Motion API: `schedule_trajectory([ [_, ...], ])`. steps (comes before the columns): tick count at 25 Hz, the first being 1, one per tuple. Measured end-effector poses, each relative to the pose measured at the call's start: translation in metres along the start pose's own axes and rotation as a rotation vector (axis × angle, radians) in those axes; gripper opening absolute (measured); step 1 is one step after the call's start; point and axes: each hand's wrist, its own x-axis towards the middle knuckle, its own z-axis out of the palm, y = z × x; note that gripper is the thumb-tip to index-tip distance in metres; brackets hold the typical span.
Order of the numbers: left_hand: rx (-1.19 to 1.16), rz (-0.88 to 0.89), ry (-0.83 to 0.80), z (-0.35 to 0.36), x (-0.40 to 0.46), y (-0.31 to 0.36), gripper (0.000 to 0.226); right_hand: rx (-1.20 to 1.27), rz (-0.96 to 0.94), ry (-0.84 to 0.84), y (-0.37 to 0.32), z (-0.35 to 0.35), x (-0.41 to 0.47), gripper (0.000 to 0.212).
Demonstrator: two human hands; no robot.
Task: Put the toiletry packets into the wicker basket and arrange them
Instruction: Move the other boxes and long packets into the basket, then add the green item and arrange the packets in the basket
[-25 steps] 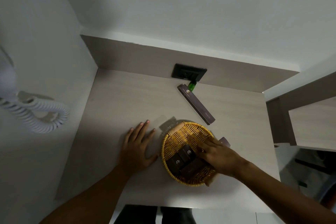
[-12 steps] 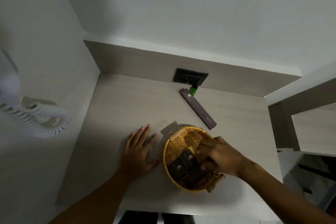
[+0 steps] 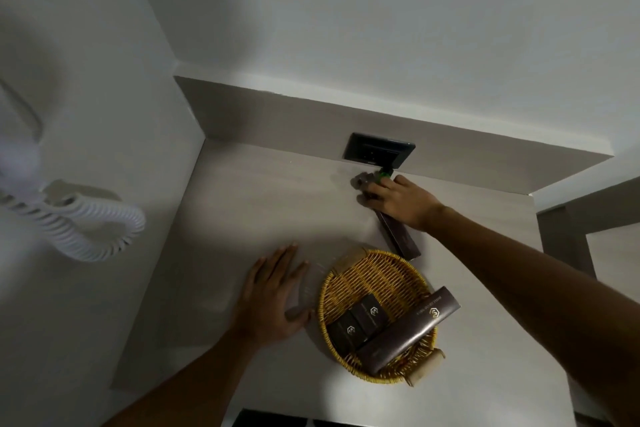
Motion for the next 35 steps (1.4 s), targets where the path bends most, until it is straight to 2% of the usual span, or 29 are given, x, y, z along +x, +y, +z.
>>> schedule_trajectory([
  [5, -0.011, 0.005, -0.027, -0.003, 0.003, 0.001, 0.090, -0.061, 0.073, 0.175, 0.005, -0.019, -0.023, 0.055],
  [9, 0.013, 0.037, -0.013, -0.006, 0.003, 0.001, 0.089, -0.088, 0.241, 0.351, 0.024, -0.041, -0.061, 0.048],
  [12, 0.001, 0.042, -0.007, -0.008, 0.004, 0.001, 0.087, 0.025, 0.396, 0.418, 0.026, -0.049, -0.096, 0.047],
  [16, -0.018, 0.046, -0.016, -0.009, 0.003, 0.001, 0.085, 0.169, 0.382, 0.356, -0.037, -0.035, -0.115, 0.049],
  [20, -0.012, 0.040, -0.016, -0.010, 0.003, 0.002, 0.085, 0.260, 0.380, 0.241, -0.092, -0.025, -0.096, 0.052],
  [26, -0.018, 0.042, -0.032, -0.009, 0.003, 0.000, 0.087, 0.262, 0.329, 0.148, -0.104, -0.019, -0.072, 0.050],
  [30, -0.028, 0.036, -0.042, -0.006, 0.004, -0.001, 0.088, 0.273, 0.261, 0.128, -0.099, -0.022, -0.072, 0.060],
  [32, -0.038, 0.032, -0.039, -0.004, 0.004, -0.002, 0.087, 0.410, 0.216, 0.116, -0.085, -0.022, -0.075, 0.069],
  [35, -0.049, 0.034, -0.022, 0.000, 0.003, -0.003, 0.084, 0.801, 0.344, 0.107, -0.046, -0.022, -0.072, 0.069],
])
